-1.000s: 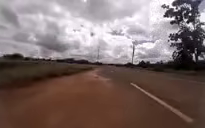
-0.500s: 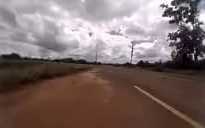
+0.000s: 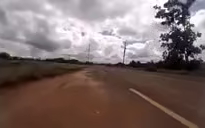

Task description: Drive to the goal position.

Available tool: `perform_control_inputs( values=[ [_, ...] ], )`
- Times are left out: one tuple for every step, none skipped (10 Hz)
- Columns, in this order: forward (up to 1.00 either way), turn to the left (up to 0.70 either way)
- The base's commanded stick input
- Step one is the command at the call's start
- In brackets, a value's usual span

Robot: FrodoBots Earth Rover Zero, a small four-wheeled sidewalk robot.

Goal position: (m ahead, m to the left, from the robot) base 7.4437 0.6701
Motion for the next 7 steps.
perform_control_inputs(
  values=[
    [1.00, -0.15],
    [1.00, -0.23],
    [1.00, -0.32],
    [1.00, -0.38],
    [1.00, -0.19],
    [1.00, -0.01],
    [1.00, 0.00]
  ],
)
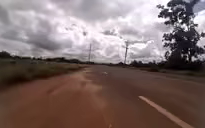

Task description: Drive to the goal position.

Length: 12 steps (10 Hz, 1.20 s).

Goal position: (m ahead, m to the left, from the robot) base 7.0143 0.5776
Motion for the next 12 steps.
perform_control_inputs(
  values=[
    [1.00, 0.00],
    [1.00, 0.00],
    [1.00, 0.00],
    [1.00, 0.00],
    [1.00, 0.00],
    [1.00, 0.00],
    [1.00, 0.00],
    [1.00, 0.00],
    [1.00, 0.00],
    [1.00, 0.00],
    [1.00, 0.00],
    [1.00, 0.00]
  ],
)
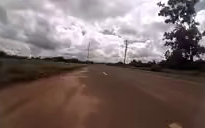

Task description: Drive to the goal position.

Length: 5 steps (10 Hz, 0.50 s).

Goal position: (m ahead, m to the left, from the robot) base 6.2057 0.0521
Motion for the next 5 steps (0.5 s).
perform_control_inputs(
  values=[
    [1.00, 0.00],
    [1.00, 0.00],
    [1.00, -0.02],
    [1.00, -0.03],
    [1.00, -0.05]
  ],
)
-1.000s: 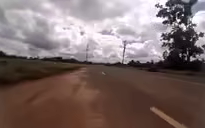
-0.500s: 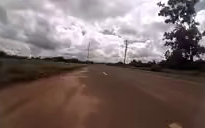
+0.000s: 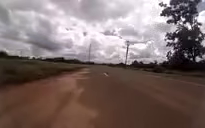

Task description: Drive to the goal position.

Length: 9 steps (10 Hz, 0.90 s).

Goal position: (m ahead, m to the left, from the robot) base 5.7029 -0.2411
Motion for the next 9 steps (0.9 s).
perform_control_inputs(
  values=[
    [1.00, -0.07],
    [1.00, -0.14],
    [1.00, -0.22],
    [1.00, -0.29],
    [1.00, -0.37],
    [1.00, -0.38],
    [1.00, -0.35],
    [1.00, -0.28],
    [1.00, -0.13]
  ],
)
